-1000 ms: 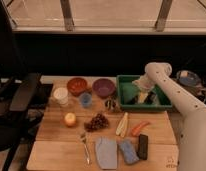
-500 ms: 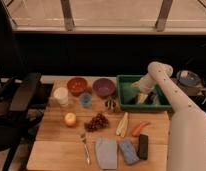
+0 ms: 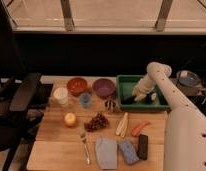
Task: Place brush in table surface
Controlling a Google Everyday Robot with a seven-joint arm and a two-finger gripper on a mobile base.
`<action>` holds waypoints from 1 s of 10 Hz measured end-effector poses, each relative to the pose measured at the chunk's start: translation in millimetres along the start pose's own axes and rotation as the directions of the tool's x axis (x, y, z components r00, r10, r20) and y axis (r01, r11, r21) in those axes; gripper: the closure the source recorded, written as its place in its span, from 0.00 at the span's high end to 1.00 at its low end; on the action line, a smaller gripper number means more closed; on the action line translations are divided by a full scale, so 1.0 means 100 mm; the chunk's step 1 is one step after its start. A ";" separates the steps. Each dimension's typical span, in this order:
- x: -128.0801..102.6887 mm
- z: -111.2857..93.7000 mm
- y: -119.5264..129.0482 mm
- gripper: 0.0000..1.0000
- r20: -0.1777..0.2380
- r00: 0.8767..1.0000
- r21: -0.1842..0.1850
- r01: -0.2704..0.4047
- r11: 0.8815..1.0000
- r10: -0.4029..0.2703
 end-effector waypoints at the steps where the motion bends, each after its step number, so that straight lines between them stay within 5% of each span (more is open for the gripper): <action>1: 0.00 0.01 0.02 0.05 -0.006 1.000 -0.006 0.004 1.000 -0.004; 3: -0.02 -0.05 0.01 0.00 -0.015 1.000 0.014 0.014 1.000 -0.014; 6: -0.14 -0.43 -0.04 0.00 -0.015 1.000 0.101 0.029 0.994 -0.027; 10: -0.43 -1.08 -0.13 0.00 -0.028 0.997 0.251 0.081 0.965 -0.076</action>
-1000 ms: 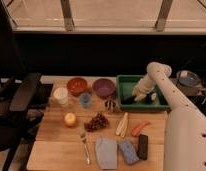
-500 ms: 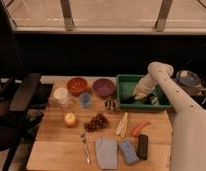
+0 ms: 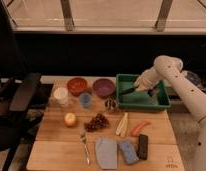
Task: Place brush in table surface
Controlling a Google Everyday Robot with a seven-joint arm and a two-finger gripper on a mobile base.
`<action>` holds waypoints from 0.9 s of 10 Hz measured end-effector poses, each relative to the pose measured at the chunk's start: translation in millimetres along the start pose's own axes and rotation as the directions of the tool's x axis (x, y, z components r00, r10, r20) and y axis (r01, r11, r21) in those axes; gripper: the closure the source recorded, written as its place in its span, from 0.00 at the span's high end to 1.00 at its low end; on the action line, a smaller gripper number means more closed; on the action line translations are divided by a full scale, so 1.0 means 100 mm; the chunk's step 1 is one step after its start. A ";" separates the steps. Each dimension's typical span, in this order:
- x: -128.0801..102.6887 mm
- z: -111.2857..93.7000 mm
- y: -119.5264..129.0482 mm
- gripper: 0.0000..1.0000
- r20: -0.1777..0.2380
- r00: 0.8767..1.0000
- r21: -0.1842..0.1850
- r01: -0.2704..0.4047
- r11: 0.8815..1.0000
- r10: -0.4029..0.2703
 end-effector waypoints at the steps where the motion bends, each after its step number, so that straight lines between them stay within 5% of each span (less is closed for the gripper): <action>1: -0.05 -0.18 -0.07 0.00 -0.006 1.000 0.046 0.011 0.999 -0.010; 5: -0.13 -0.80 0.06 0.00 -0.052 0.999 0.146 0.016 0.989 -0.009; 7: -0.07 -0.95 0.24 0.05 -0.052 0.999 0.155 -0.004 0.988 0.012; 9: -0.09 -0.91 0.28 0.22 -0.040 0.999 0.145 -0.007 0.989 0.013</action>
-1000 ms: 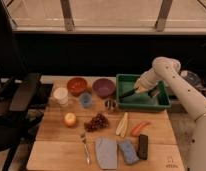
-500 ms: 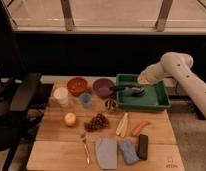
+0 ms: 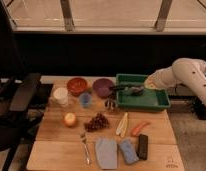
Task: Place brush in table surface
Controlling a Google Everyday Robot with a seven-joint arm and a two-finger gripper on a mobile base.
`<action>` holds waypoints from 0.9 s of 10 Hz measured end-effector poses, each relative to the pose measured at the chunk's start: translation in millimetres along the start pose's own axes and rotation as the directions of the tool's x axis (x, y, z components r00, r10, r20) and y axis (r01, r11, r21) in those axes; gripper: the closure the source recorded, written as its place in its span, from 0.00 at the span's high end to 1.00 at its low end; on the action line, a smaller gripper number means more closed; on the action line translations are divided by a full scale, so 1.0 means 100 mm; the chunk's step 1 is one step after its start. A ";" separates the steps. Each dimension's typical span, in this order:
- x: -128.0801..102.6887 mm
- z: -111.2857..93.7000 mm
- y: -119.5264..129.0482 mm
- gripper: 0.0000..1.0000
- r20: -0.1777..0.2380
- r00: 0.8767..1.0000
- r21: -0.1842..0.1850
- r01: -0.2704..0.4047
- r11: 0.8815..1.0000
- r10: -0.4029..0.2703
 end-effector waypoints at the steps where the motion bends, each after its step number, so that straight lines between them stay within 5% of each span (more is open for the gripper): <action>1: -0.02 0.01 -0.01 0.28 0.002 1.000 -0.001 0.002 1.000 -0.002; 7: 0.00 0.01 -0.01 0.29 -0.001 1.000 -0.003 0.001 1.000 -0.001; 9: -0.04 0.18 -0.04 0.29 0.014 1.000 -0.029 0.029 0.999 -0.029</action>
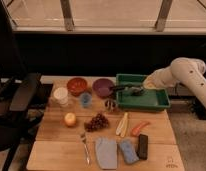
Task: Place brush in table surface
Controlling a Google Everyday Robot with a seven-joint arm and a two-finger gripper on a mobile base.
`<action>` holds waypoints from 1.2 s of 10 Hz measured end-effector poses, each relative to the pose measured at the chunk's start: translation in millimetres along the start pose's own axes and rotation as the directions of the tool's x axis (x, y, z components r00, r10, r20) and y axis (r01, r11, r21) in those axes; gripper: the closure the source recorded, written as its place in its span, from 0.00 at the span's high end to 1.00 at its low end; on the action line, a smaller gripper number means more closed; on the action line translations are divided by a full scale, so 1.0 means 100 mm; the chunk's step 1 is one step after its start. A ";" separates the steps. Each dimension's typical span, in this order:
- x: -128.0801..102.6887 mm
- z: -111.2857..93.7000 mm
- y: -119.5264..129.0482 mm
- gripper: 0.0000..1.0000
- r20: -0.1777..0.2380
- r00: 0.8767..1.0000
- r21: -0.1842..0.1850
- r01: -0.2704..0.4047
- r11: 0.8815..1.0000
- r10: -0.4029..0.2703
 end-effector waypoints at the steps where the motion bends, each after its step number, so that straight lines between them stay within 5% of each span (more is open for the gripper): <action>1: -0.05 0.14 -0.03 0.29 0.012 1.000 -0.014 0.015 1.000 -0.015; 4: -0.13 0.64 -0.08 0.29 0.047 0.998 -0.076 0.043 0.996 -0.040; 6: -0.17 0.76 -0.11 0.27 0.056 0.998 -0.097 0.045 0.994 -0.040; 9: -0.11 0.79 -0.17 0.07 0.058 0.998 -0.086 0.024 0.996 -0.019; 12: -0.07 0.82 -0.18 0.24 0.061 0.998 -0.091 0.012 0.996 -0.006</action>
